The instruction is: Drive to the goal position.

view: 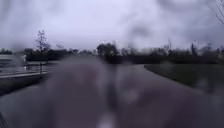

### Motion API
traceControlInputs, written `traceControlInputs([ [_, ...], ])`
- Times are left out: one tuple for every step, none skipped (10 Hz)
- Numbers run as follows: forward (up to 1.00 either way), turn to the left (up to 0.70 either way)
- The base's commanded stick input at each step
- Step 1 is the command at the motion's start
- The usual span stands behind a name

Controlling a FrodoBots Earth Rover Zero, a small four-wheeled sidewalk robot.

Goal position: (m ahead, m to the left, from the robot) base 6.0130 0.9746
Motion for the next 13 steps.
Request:
traceControlInputs([
  [0.24,0.00],
  [0.50,0.00],
  [0.70,0.00],
  [0.70,0.00],
  [0.70,0.00],
  [0.70,0.00],
  [0.70,0.00],
  [0.70,0.00],
  [0.70,0.00],
  [0.70,0.00],
  [0.70,0.00],
  [0.70,0.00],
  [0.70,0.00],
])
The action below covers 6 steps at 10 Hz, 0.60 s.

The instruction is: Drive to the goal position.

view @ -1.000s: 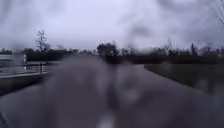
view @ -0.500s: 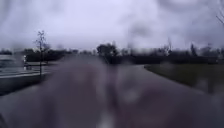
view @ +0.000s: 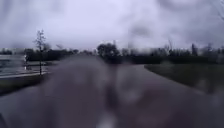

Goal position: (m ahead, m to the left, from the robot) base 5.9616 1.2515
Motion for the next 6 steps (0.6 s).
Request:
traceControlInputs([
  [0.70,-0.17],
  [0.70,-0.34],
  [0.70,-0.34],
  [0.70,-0.35],
  [0.70,-0.35],
  [0.70,-0.35],
])
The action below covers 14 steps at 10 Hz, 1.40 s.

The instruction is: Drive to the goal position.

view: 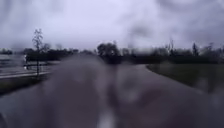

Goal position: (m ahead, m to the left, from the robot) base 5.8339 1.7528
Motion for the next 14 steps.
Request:
traceControlInputs([
  [0.70,-0.35],
  [0.70,-0.35],
  [0.70,-0.35],
  [0.70,-0.35],
  [0.70,-0.35],
  [0.70,-0.35],
  [0.70,-0.35],
  [0.70,-0.35],
  [0.70,-0.35],
  [0.70,-0.32],
  [0.70,-0.26],
  [0.70,-0.20],
  [0.70,-0.14],
  [0.70,-0.08],
])
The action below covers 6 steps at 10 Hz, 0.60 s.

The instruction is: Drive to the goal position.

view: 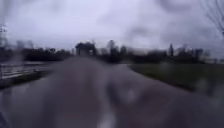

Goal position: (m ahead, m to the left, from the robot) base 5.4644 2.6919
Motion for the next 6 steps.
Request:
traceControlInputs([
  [0.70,-0.02],
  [0.70,0.00],
  [0.70,0.00],
  [0.70,0.00],
  [0.70,0.00],
  [0.70,0.00],
])
